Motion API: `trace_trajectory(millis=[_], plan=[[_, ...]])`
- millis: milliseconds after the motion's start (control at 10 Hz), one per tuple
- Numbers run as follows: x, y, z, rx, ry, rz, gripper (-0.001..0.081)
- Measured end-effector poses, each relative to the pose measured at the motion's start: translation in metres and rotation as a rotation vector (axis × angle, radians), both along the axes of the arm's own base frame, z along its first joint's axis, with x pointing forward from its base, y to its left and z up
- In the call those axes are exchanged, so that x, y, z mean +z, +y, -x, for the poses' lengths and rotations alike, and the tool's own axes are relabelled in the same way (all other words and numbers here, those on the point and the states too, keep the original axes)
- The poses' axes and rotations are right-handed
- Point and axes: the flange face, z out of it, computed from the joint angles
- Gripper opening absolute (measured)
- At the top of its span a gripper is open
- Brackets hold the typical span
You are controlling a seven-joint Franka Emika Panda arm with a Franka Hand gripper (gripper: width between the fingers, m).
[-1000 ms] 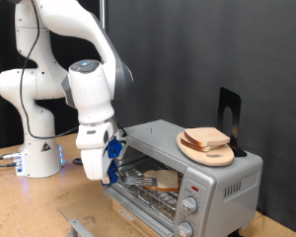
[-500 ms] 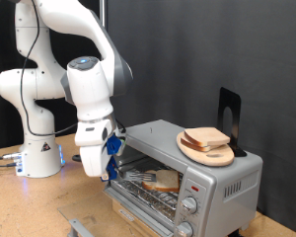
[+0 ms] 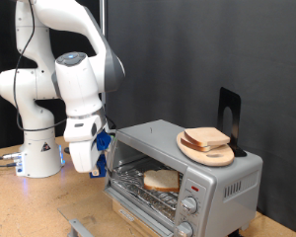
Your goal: Make a piece of toast with the oven
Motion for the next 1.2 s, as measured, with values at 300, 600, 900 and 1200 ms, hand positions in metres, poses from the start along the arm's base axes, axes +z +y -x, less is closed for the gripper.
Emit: trace_trajectory(millis=[300,600,900,1200], plan=[[0.007,-0.019,0.007,0.024,-0.049,-0.058,0.0468],[0.028,-0.052,0.023,0.004,-0.074,-0.107,0.0466],[0.068,-0.074,0.029,-0.035,-0.155,-0.225,0.0464],[0.108,-0.076,0.034,-0.018,-0.198,-0.296,0.0463]])
